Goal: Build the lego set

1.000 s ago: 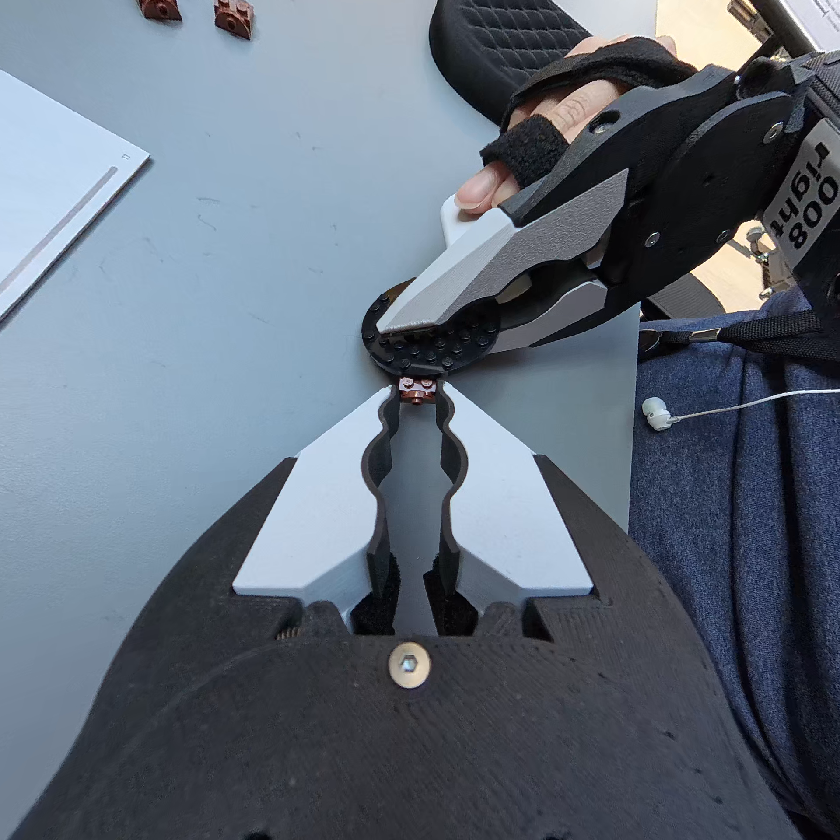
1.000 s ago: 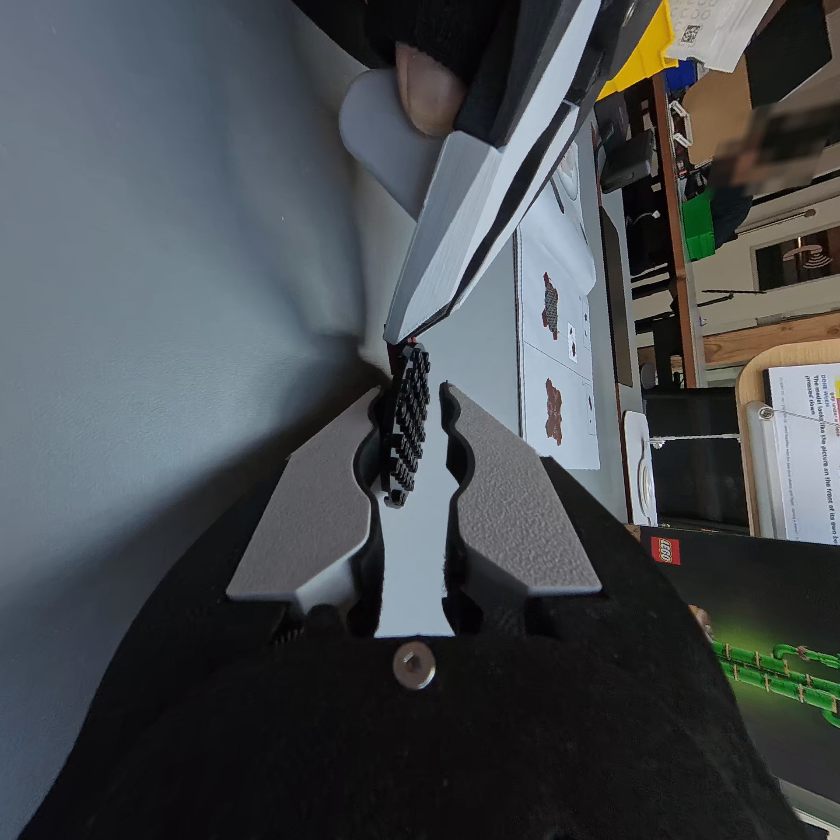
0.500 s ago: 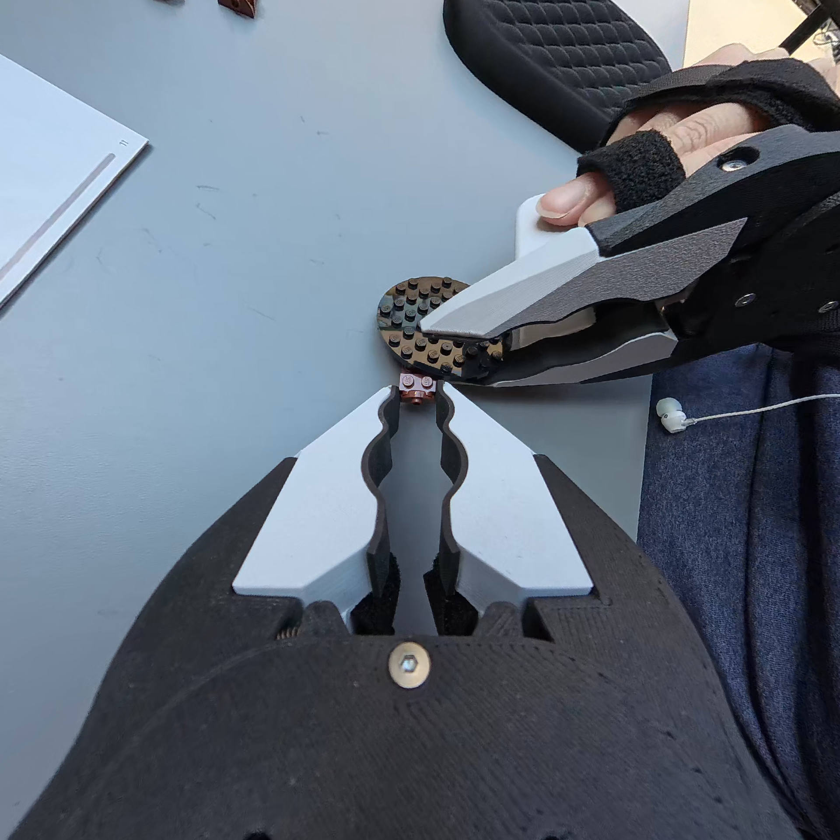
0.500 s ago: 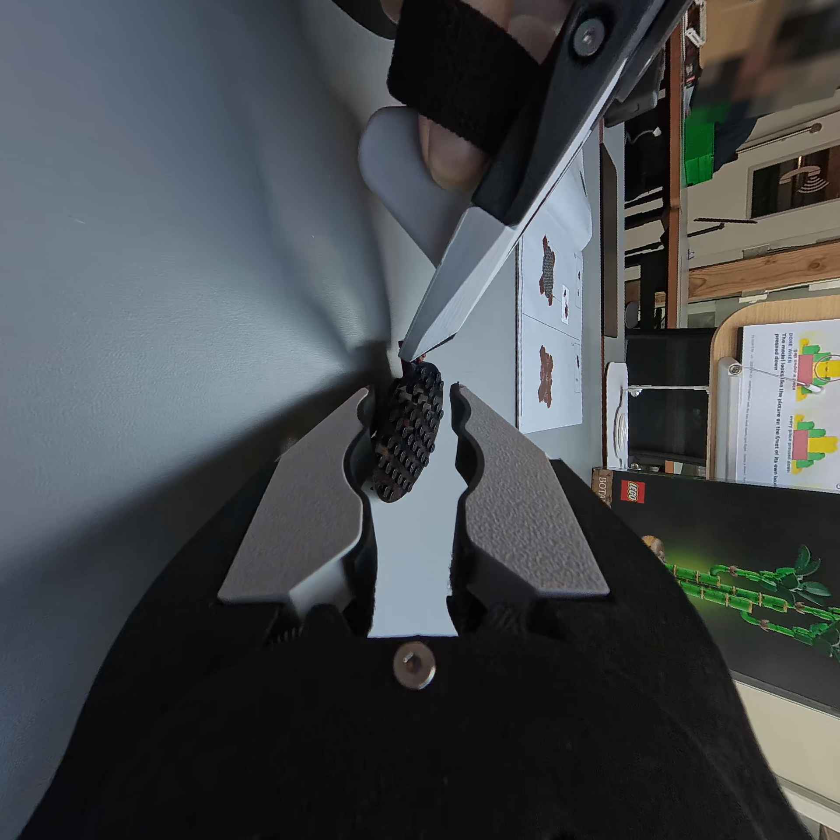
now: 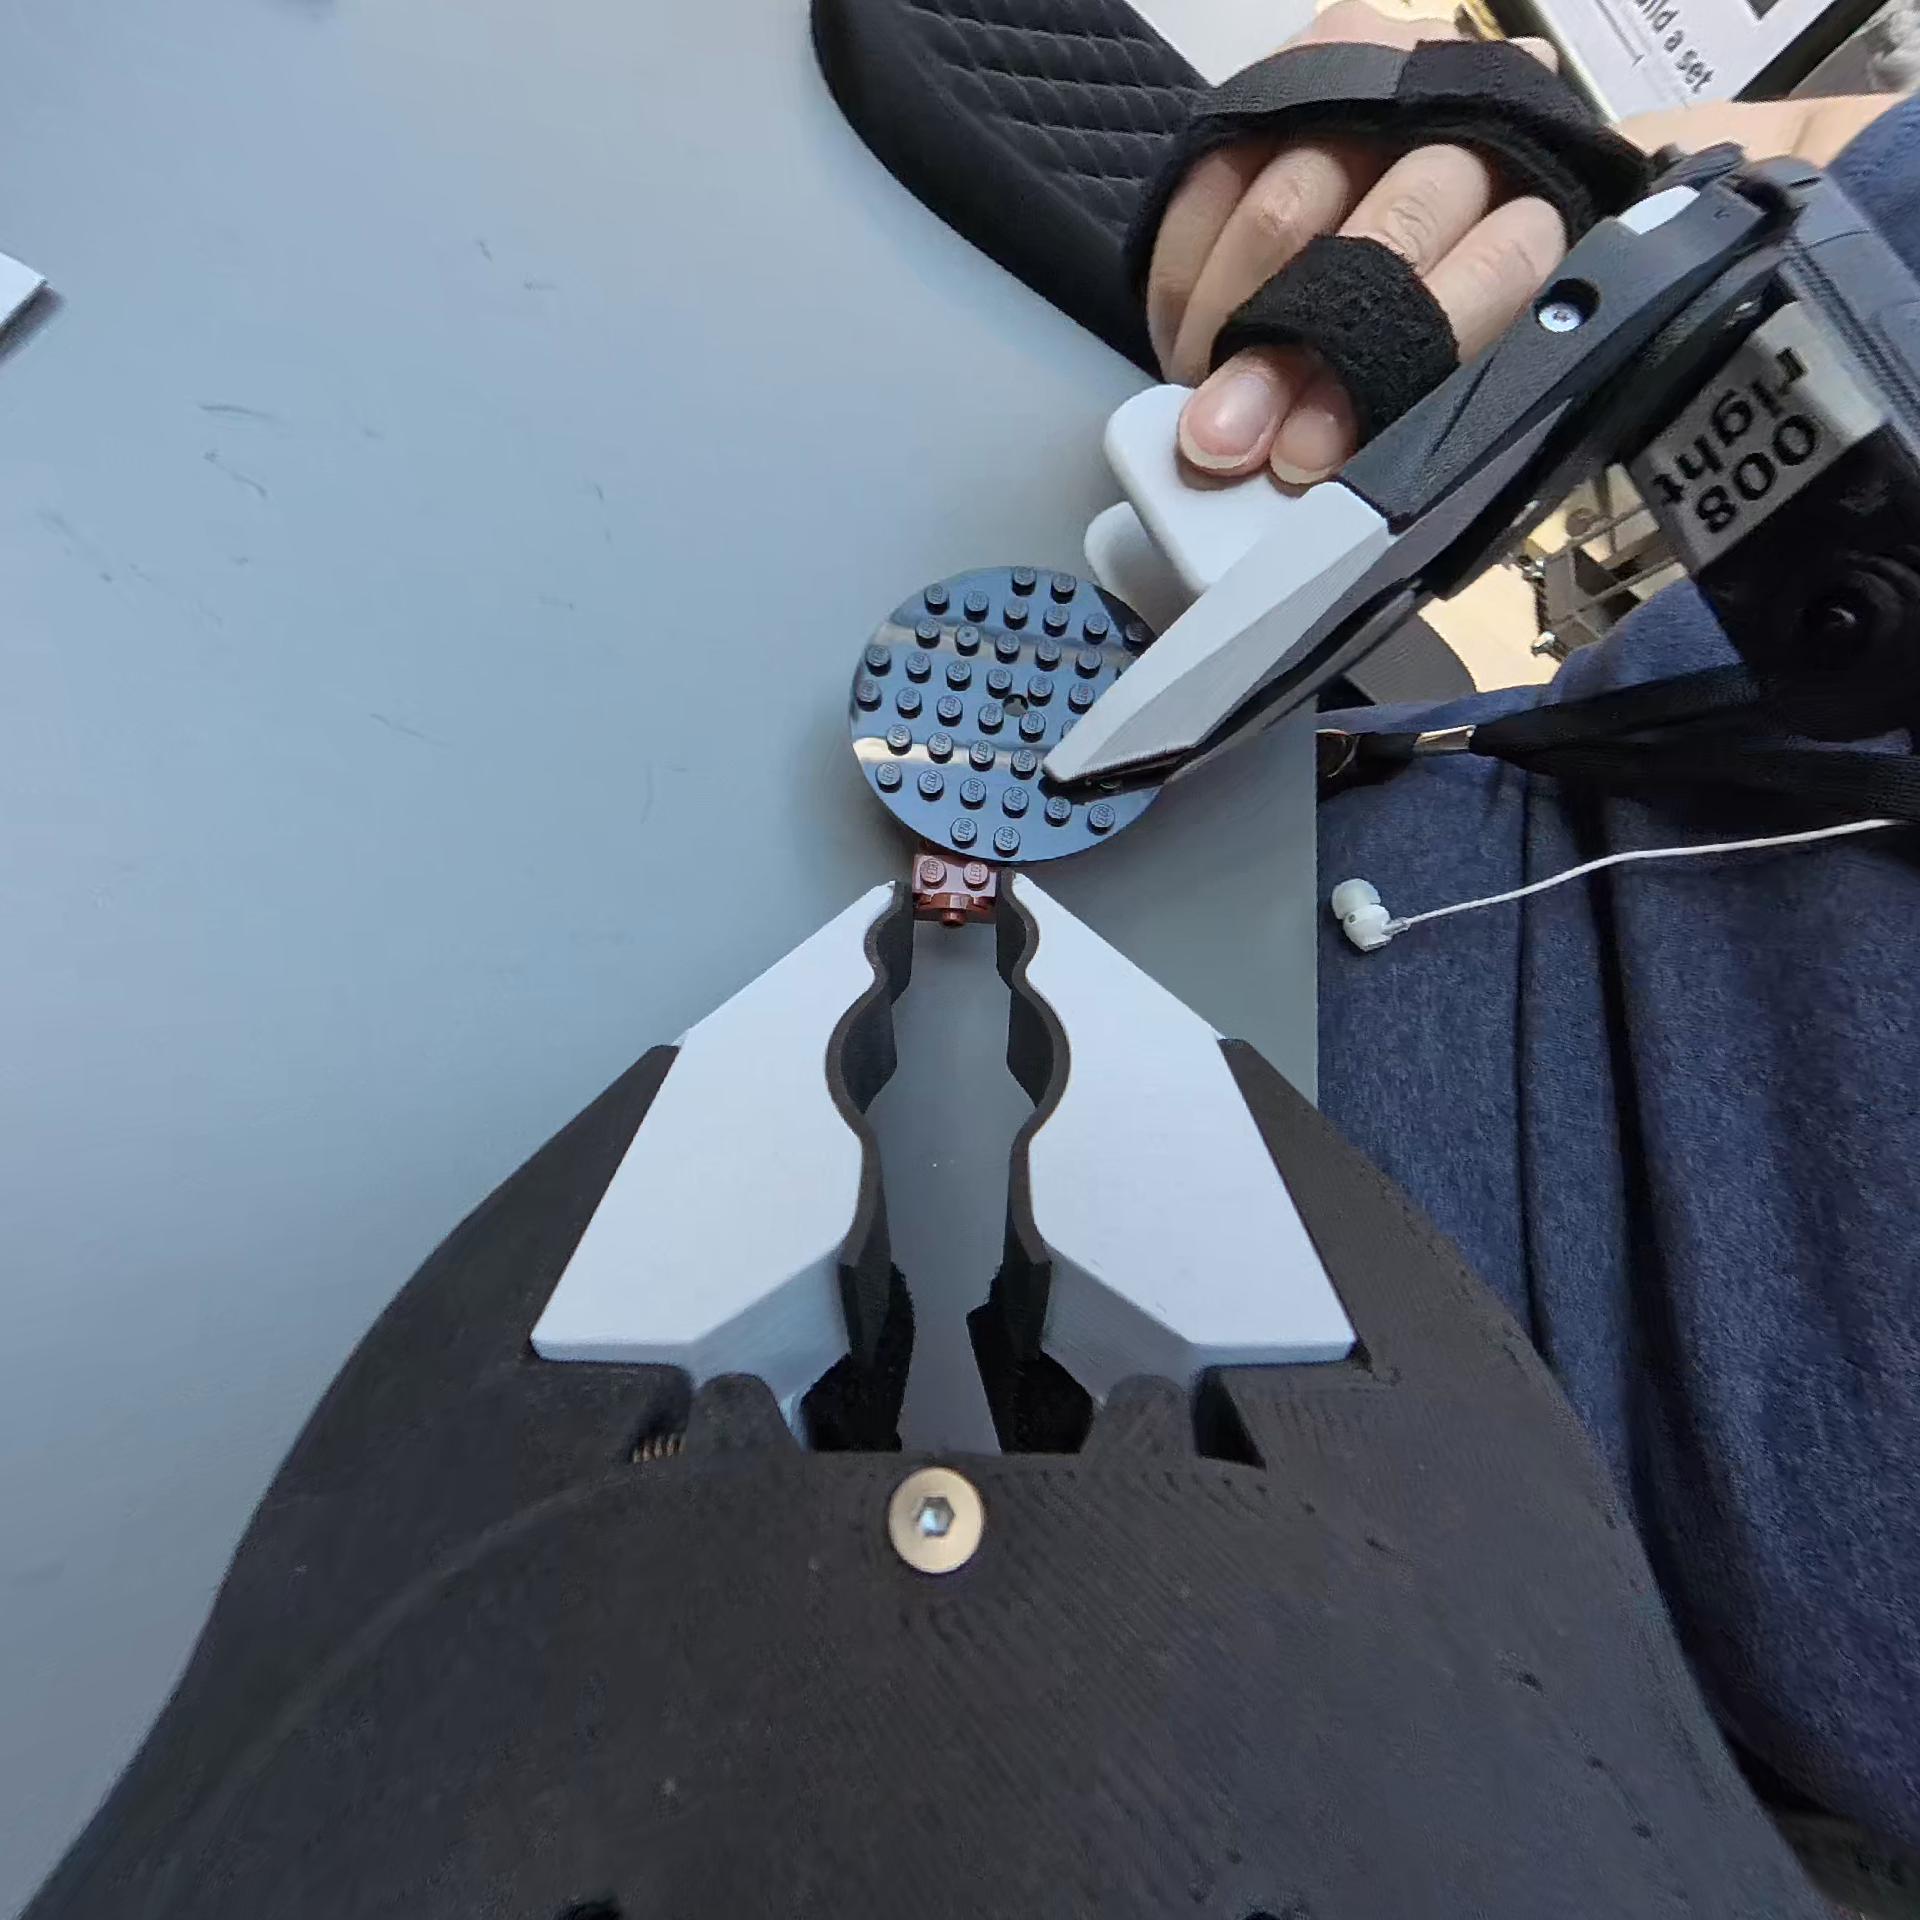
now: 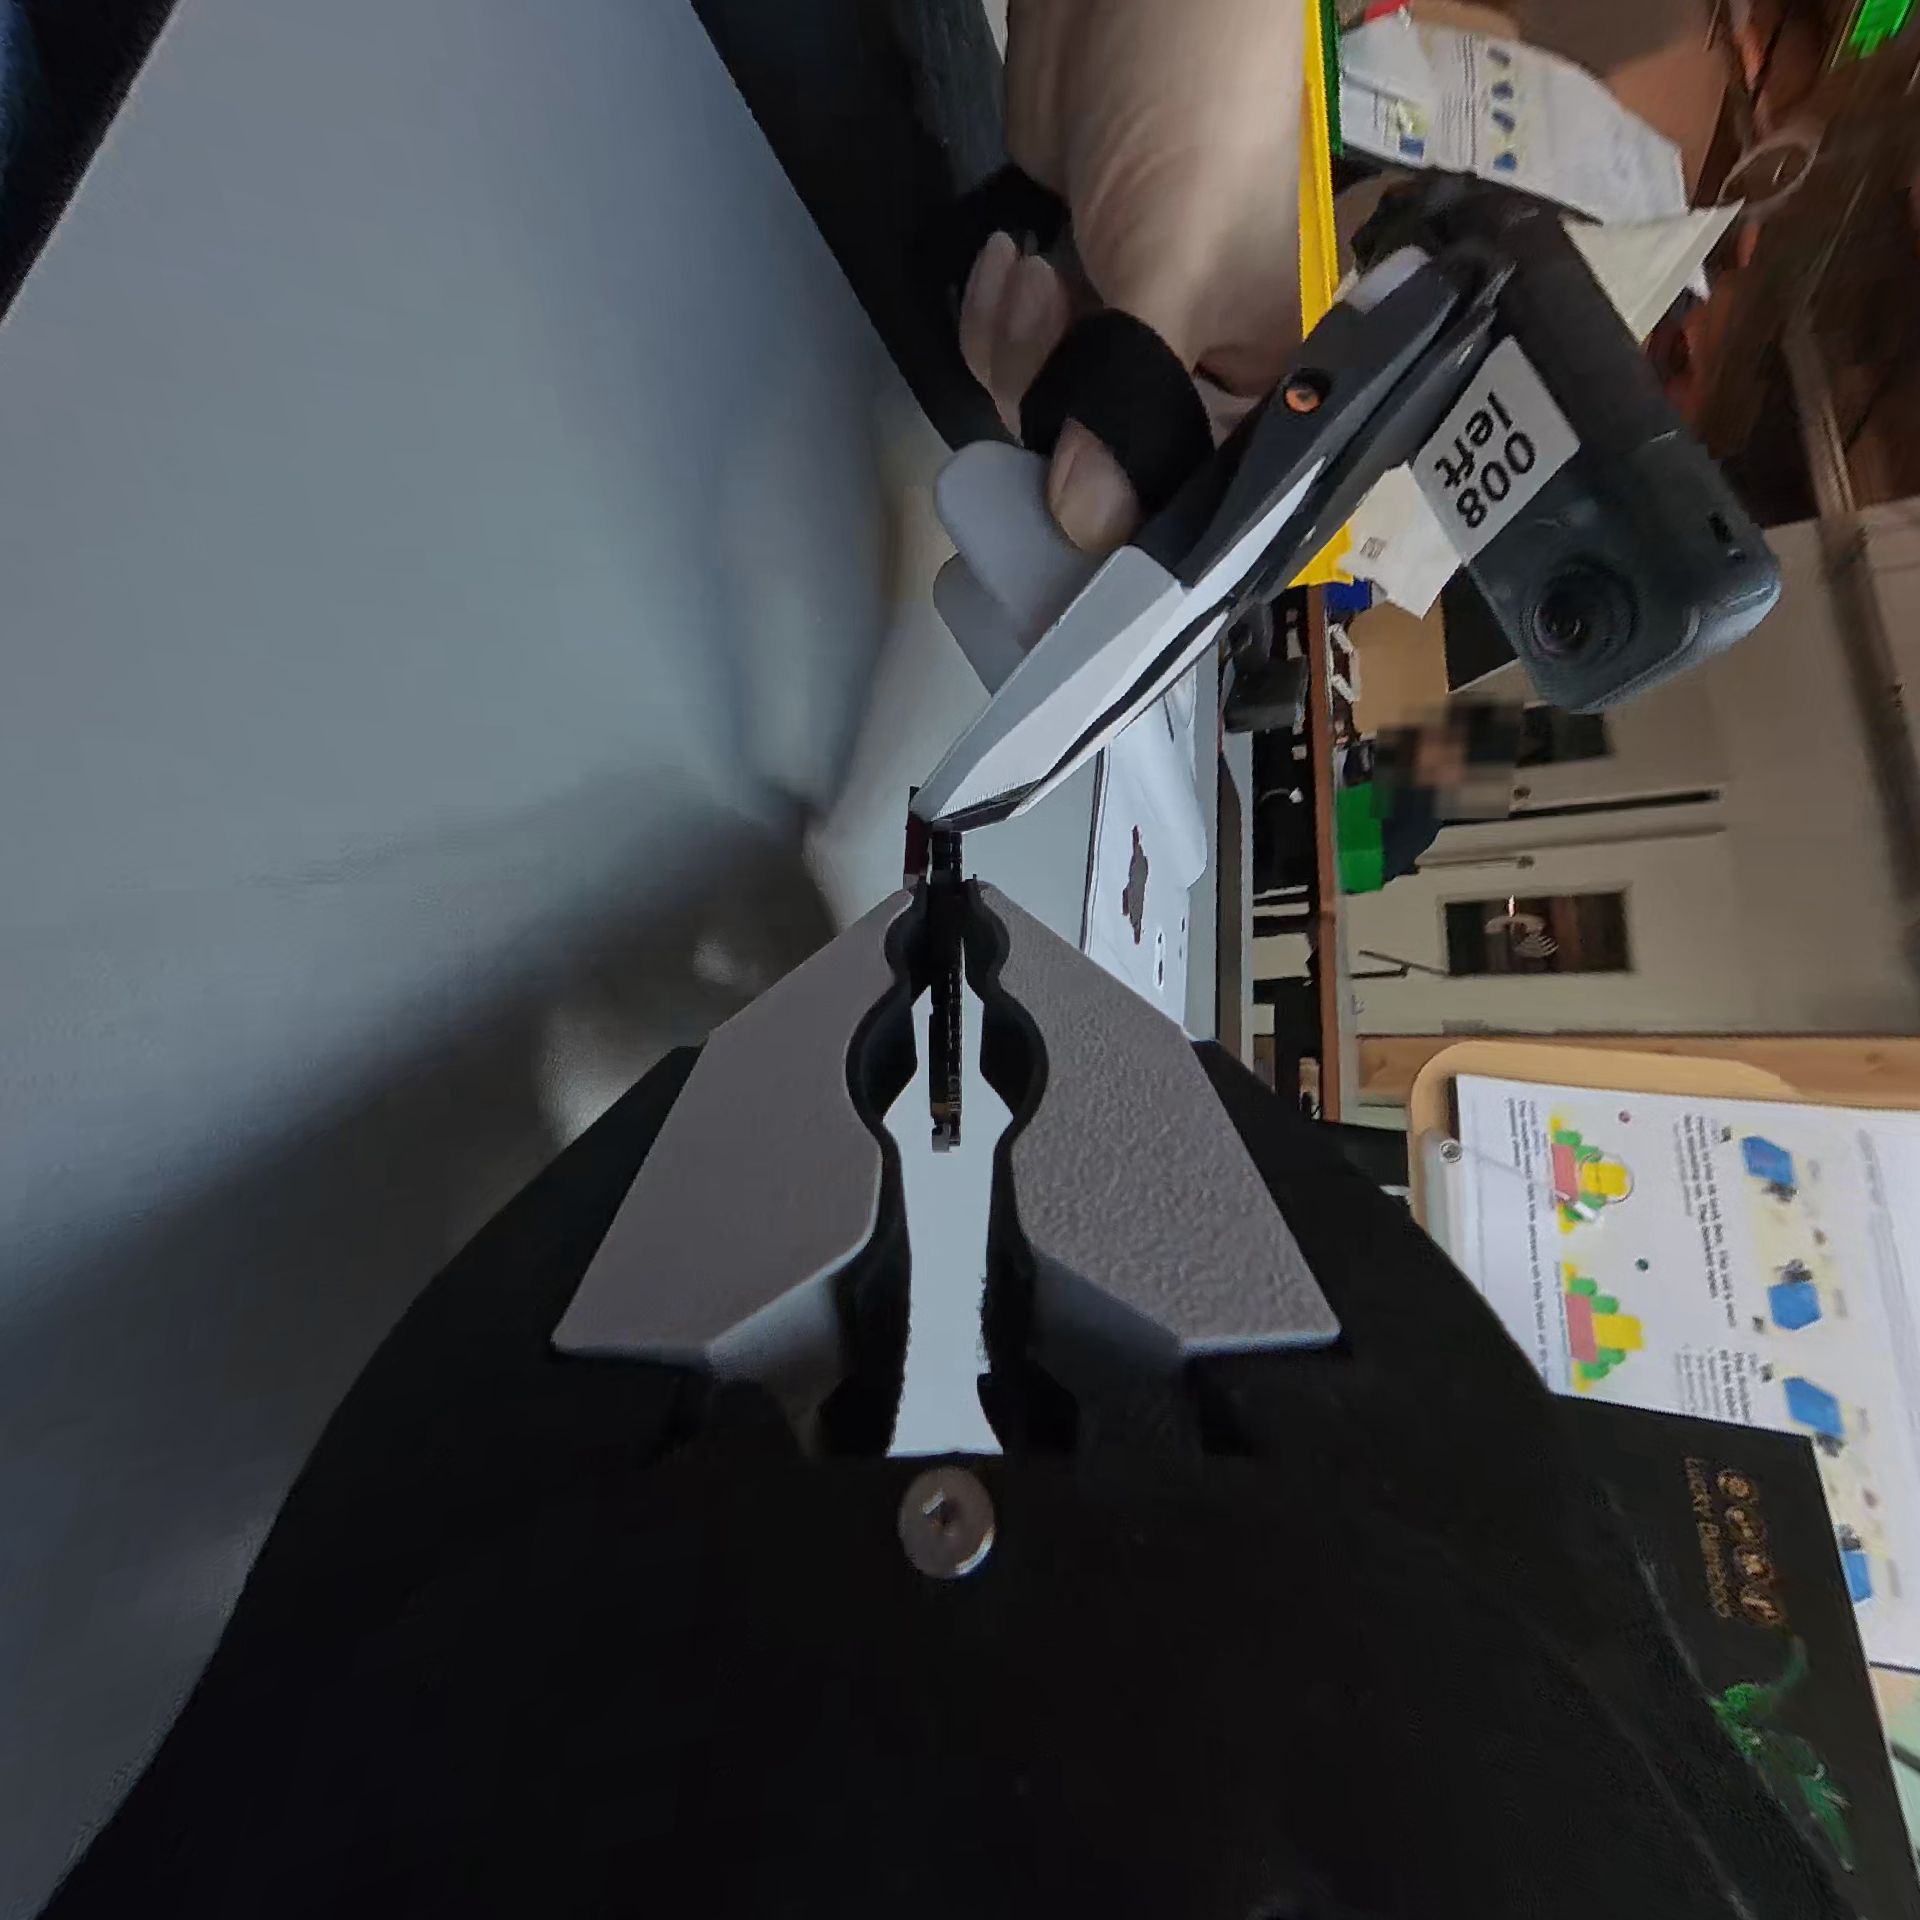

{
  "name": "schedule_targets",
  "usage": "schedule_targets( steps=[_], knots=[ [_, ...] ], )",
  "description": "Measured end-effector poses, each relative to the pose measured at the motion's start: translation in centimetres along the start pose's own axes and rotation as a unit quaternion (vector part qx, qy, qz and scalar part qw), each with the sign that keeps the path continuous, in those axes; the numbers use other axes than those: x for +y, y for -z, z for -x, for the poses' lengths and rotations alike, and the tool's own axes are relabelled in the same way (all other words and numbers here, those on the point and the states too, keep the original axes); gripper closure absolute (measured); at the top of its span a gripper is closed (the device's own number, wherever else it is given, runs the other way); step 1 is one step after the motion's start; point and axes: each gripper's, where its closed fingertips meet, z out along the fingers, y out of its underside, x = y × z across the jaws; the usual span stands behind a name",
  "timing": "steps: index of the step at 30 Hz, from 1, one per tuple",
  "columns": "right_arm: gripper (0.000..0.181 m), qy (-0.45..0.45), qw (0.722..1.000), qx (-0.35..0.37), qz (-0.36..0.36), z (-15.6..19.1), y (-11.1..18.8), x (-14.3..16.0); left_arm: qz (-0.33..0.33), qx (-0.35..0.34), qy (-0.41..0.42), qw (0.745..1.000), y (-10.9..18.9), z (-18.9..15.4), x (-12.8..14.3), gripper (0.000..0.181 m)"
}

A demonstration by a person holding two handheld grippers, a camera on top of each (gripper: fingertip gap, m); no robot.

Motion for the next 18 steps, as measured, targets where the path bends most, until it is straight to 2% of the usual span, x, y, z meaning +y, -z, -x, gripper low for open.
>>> schedule_targets(
  steps=[1,6,10,18],
  knots=[
    [0.177,0.011,1.0,-0.002,-0.014,0.1,0.2,-0.2,0.0,0.009,-0.003,1.0,0.0,-0.2,0.0,0.167],
    [0.177,-0.024,0.997,-0.029,-0.071,0.1,0.5,-0.1,0.004,0.03,-0.003,1.0,-0.1,-0.7,0.1,0.167],
    [0.177,-0.088,0.991,-0.045,-0.086,-0.2,0.3,0.5,-0.008,0.033,0.001,0.999,0.1,-0.6,-0.4,0.167],
    [0.172,-0.147,0.98,-0.098,-0.087,0.6,-0.2,0.7,-0.003,0.017,0.032,0.999,-0.1,0.1,-0.2,0.167]
  ],
)
